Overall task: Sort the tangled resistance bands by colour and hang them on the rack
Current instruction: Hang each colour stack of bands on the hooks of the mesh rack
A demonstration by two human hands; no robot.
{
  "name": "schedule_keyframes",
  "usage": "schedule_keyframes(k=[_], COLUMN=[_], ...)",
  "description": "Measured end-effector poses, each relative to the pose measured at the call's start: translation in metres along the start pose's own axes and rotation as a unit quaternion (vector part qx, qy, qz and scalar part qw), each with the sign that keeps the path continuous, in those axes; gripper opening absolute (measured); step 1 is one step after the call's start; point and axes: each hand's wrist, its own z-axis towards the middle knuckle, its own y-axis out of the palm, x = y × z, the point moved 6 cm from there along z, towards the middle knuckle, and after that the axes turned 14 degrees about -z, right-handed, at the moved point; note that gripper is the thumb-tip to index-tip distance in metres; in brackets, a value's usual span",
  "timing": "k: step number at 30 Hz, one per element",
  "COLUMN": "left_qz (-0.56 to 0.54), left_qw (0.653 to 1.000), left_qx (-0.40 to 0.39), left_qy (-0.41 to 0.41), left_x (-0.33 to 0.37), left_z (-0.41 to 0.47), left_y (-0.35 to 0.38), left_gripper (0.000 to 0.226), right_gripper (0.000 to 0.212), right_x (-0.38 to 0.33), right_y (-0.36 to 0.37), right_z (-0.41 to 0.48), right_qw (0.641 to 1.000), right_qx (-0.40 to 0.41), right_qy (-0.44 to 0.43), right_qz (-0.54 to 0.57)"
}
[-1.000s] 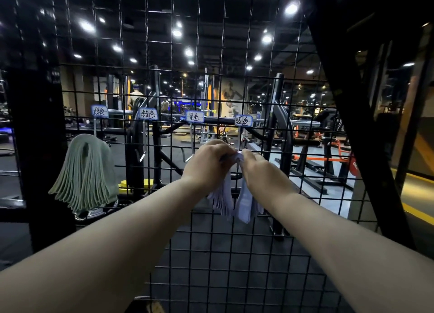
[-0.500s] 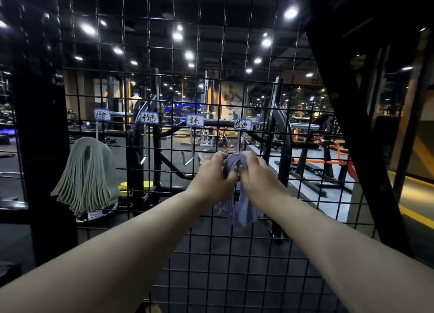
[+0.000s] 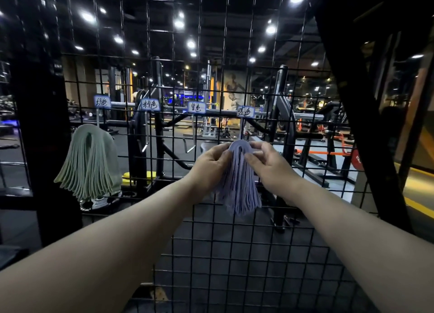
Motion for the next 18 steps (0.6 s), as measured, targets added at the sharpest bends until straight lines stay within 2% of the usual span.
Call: schedule_keyframes(k=[5, 10, 15, 18], left_qz=[0.022, 0.058, 0.121, 0.172], left_qw=[0.999, 0.998, 0.992, 0.984], left_qx=[0.005, -0.017, -0.016, -0.016], left_qy=[0.022, 0.020, 0.037, 0.051], left_x=[-0.004, -0.014, -0.021, -0.021], left_z=[-0.007, -0.013, -0.015, -0.015], left_y=[-0.001, -0.001, -0.004, -0.006], left_gripper=[0.040, 0.057, 0.058, 0.058], right_gripper=[0.059, 0.046, 0.038, 0.038], right_x=[0.010, 0.027, 0.030, 0.033], right_y=[0.006, 0.011, 0.006, 0.010], right_z=[-0.006, -0.017, -0.019, -0.017], right_qw=[0.998, 0.990, 0.990, 0.981], right_qx=[-0.021, -0.064, -0.054, -0.078], right_qy=[0.025, 0.056, 0.049, 0.066], right_qz=[0.056, 0.113, 0.118, 0.168])
